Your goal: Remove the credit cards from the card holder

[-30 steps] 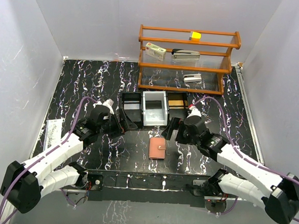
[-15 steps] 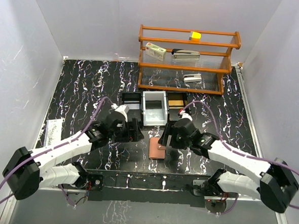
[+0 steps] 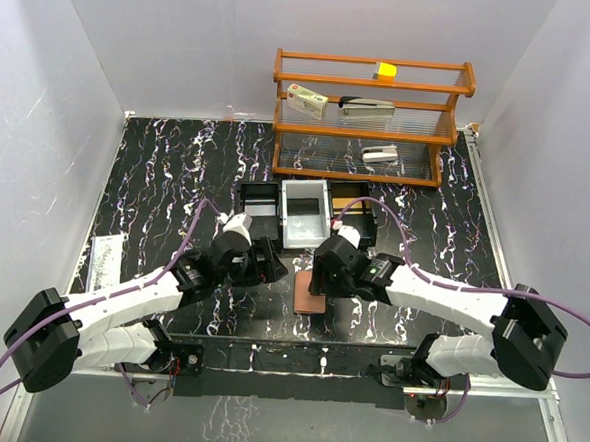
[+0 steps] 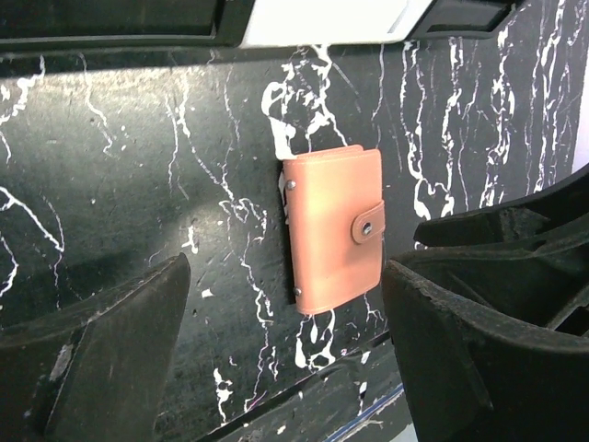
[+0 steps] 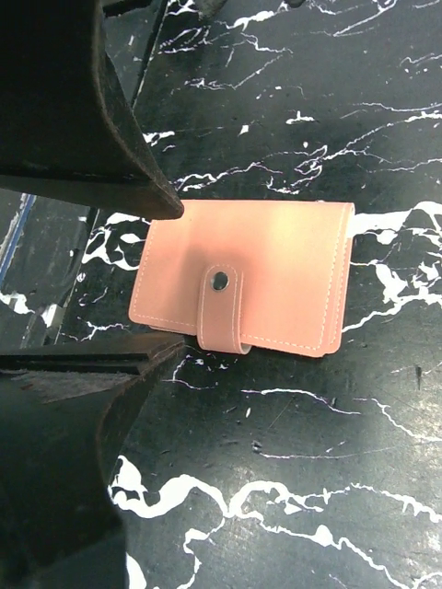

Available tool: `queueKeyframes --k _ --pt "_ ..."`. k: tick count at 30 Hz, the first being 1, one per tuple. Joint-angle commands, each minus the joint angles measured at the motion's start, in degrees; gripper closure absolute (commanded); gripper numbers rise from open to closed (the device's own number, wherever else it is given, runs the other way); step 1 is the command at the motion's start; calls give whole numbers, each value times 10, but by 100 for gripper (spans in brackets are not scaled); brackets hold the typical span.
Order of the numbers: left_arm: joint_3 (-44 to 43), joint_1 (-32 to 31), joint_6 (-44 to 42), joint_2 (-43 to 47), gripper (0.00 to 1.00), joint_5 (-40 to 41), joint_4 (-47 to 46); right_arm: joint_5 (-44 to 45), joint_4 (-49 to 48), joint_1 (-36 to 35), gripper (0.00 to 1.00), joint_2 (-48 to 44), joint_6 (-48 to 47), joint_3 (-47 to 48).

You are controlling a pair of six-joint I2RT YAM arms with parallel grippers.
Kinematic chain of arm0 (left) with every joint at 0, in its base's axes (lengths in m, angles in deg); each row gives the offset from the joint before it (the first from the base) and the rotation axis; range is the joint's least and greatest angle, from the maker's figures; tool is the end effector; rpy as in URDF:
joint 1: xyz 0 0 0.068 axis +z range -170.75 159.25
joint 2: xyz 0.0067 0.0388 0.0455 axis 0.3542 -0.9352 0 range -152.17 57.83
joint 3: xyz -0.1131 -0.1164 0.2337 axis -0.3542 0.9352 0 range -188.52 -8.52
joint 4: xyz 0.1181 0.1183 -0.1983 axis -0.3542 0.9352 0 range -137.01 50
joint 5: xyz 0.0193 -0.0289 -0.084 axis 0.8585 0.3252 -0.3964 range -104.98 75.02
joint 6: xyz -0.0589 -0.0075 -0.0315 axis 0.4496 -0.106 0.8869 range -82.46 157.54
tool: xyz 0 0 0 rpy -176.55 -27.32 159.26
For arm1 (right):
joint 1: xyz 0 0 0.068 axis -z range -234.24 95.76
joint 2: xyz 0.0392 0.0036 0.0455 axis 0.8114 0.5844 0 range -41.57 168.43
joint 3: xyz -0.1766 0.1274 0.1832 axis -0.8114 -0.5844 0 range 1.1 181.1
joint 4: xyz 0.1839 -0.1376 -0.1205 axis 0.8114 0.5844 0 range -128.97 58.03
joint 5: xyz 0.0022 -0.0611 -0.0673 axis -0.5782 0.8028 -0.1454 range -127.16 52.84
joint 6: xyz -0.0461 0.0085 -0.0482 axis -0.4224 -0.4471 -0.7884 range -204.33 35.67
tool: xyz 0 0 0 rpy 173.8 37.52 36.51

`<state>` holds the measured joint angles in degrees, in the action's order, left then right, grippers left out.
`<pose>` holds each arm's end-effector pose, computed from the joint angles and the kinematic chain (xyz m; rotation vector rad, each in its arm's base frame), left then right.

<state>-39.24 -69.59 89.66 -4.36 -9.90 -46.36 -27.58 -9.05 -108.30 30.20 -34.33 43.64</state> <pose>0.1599 -0.1757 0.2144 -0.1209 2.2758 -0.9079 0.1481 0.1889 0.2006 -0.0327 2.6482 0.4394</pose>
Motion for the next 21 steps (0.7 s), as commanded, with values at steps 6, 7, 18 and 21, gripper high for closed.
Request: queueKeyframes --k 6,7,18,21 --pt "14 -3 34 14 23 9 2 20 31 -6 55 67 -9 74" --pt "17 -3 35 15 24 10 0 16 29 -6 57 73 -8 75" --pt "3 -3 23 -20 25 -28 -14 22 47 -9 64 125 -32 69" --pt "-9 -5 10 -53 25 -49 -7 36 49 -10 65 128 -30 57"
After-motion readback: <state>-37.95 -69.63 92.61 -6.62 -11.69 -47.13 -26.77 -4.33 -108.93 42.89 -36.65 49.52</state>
